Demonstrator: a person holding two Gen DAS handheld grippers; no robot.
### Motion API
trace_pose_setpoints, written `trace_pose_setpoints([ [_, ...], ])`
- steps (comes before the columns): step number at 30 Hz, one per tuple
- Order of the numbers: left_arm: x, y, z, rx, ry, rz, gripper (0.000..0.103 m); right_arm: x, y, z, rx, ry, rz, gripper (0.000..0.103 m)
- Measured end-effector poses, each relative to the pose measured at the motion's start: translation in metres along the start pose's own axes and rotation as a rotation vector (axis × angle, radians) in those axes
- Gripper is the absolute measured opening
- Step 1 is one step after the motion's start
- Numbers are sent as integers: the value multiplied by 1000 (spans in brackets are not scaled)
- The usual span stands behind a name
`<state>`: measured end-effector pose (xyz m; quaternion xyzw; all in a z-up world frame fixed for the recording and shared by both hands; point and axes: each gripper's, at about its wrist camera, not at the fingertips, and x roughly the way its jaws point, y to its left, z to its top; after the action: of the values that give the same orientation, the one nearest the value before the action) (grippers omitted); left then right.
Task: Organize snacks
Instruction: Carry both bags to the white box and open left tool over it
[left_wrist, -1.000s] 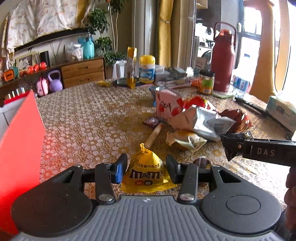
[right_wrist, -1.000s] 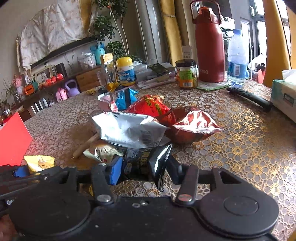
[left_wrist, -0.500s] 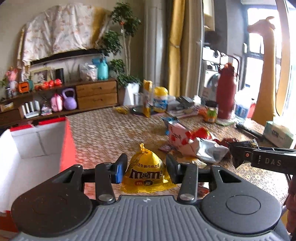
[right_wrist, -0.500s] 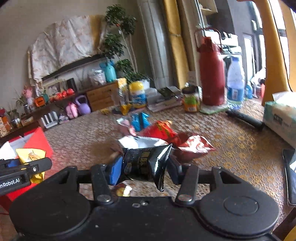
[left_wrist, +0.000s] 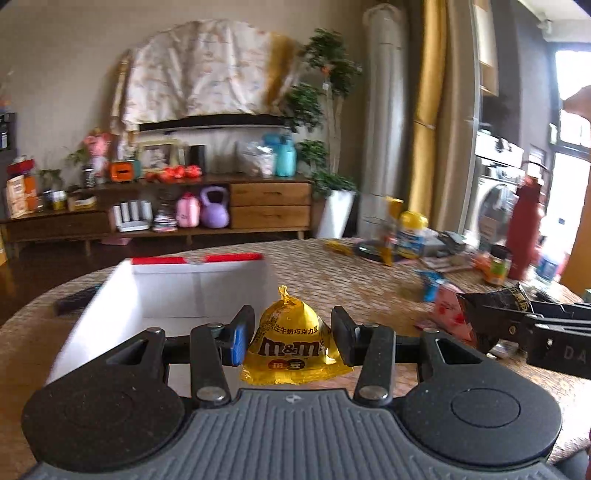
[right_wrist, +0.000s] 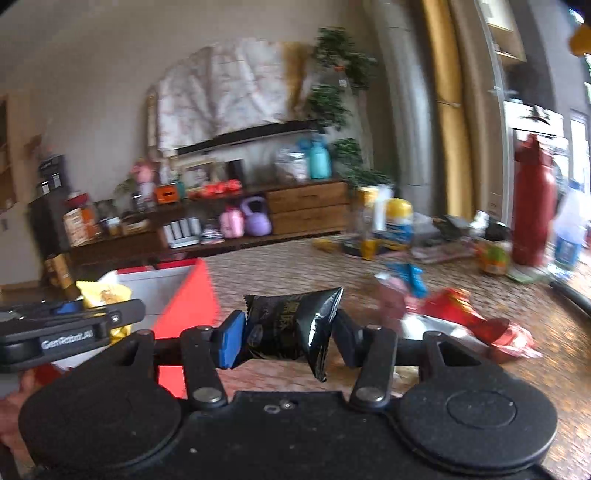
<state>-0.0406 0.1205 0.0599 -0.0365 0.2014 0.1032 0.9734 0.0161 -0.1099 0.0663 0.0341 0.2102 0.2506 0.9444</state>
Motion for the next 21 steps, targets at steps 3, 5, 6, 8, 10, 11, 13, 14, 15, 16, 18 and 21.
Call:
trace_pose_setpoints([
  [3,1,23,4,-19,-3,48,45,10,22,7,-27,6,53,50],
  [5,2,37,4,-29,0,77,45,18,37,12,-43,10,87,50],
  [6,3,43,4,-35,2,91,45,21,43,14,-49,12,104,50],
  [8,4,55,4,-38,8,115,45,28,56,19,-61,14,130,50],
  [10,6,65,3,-46,15,135,45,33,69,22,-73,15,155,50],
  [11,8,70,2,-49,19,142,45,38,75,24,-79,18,166,50],
  [13,12,80,1,-56,26,155,45,45,85,27,-86,24,184,50],
  [14,13,83,0,-60,29,159,45,48,90,28,-92,28,192,50],
  [15,15,87,-1,-64,33,162,45,53,96,29,-98,34,199,50],
  [16,17,90,-2,-66,39,165,45,57,100,29,-101,40,206,50],
  [18,23,95,-5,-68,63,172,45,65,108,32,-109,56,218,50],
  [21,30,101,-10,-77,86,172,45,79,123,33,-134,78,233,50],
])
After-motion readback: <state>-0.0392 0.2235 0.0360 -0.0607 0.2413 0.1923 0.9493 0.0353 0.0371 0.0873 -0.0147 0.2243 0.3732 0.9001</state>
